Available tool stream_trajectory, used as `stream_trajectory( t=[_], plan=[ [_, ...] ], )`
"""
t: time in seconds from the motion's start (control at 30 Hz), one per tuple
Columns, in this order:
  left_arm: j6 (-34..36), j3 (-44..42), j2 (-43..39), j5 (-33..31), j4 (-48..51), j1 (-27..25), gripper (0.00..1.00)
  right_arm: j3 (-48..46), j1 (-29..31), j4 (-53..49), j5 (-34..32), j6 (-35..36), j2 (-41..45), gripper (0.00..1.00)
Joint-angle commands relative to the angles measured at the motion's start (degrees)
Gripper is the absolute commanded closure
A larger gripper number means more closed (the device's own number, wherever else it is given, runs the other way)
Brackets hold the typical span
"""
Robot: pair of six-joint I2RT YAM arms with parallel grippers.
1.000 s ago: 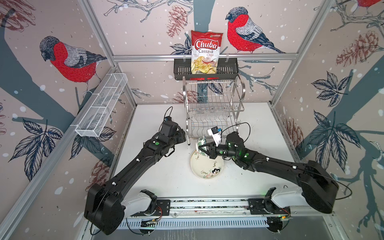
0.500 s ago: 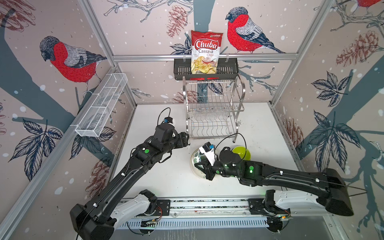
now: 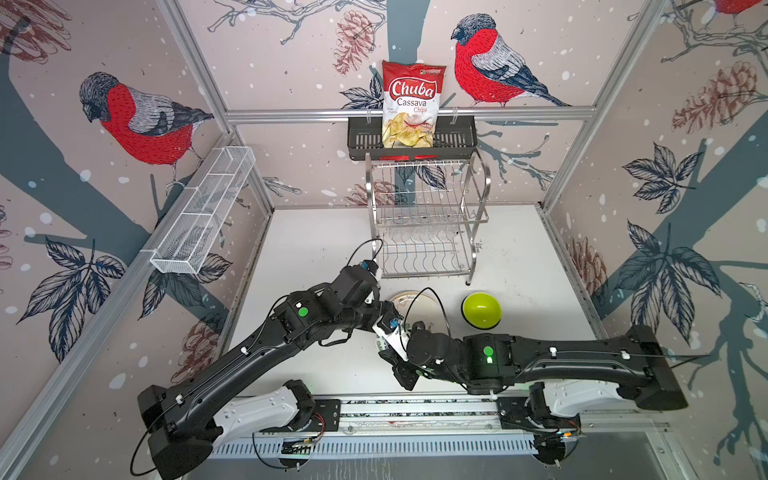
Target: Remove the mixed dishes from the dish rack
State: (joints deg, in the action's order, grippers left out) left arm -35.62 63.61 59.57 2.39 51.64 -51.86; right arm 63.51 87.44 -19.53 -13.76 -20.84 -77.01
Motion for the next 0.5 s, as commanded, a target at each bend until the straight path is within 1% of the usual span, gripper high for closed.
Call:
stream_trajectory(
  t=[0.0,0.13,0.3,0.47],
  plan=[
    [-0.20,-0.43,0.02,-1.68,4.67,-1.31,0.25,2.73,0.19,-4.36,-4.32,1.97,-1.50,1.00],
    [0.32,-1.49,-0.33,-1.97,5.89,-1.41,0.32,6.12,0.28,-7.54,-7.09,2.92,-3.43,1.00],
    [1.28,-3.51,0.19,-1.14,4.35,-1.41,0.49,8.71,0.45,-8.38,-8.79,4.16,-4.91,1.00],
    [2.90,-3.69,1.48,-0.35,2.27,-1.41,0.78,10.97,0.52,-9.40,-10.94,4.93,-7.43,1.00]
  ],
)
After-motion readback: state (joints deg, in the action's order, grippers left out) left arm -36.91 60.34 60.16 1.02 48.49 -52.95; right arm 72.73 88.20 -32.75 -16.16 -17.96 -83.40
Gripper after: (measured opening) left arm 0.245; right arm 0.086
